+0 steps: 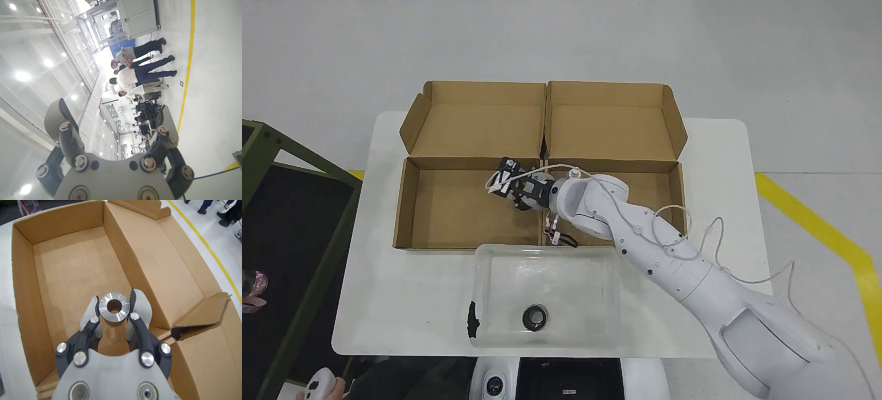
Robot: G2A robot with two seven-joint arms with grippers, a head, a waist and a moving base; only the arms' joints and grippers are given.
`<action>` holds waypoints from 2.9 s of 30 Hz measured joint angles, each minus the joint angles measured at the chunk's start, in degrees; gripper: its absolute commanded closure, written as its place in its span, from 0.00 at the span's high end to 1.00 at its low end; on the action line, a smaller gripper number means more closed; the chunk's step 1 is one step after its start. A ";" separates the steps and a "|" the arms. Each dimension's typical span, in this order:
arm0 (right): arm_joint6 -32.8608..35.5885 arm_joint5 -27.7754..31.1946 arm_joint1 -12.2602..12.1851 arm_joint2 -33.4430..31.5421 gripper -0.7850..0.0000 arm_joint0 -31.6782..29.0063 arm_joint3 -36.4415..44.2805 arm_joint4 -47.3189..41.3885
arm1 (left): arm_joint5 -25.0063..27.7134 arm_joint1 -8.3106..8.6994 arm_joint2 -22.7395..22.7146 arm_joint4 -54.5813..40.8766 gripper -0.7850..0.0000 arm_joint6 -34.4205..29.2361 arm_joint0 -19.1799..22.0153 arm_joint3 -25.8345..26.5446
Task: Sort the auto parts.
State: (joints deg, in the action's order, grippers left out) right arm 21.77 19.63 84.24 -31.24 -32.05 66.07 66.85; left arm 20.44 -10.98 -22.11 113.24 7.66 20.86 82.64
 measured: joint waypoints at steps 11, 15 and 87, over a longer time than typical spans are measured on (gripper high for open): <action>1.64 -2.26 2.25 0.72 0.16 1.49 -3.56 3.06 | 0.00 0.00 0.00 0.00 1.00 0.00 0.00 0.00; 2.47 -1.91 2.88 0.84 0.25 1.54 -4.49 3.85 | 0.00 0.00 0.00 0.00 1.00 0.00 0.00 0.00; 13.21 32.76 -10.81 -20.94 0.69 -42.00 49.74 16.91 | 0.00 0.00 0.00 0.00 1.00 0.00 0.00 0.00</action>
State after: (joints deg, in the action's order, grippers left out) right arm 34.98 52.39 73.43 -52.18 -74.06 115.81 83.76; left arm 20.44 -10.98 -22.11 113.24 7.66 20.86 82.64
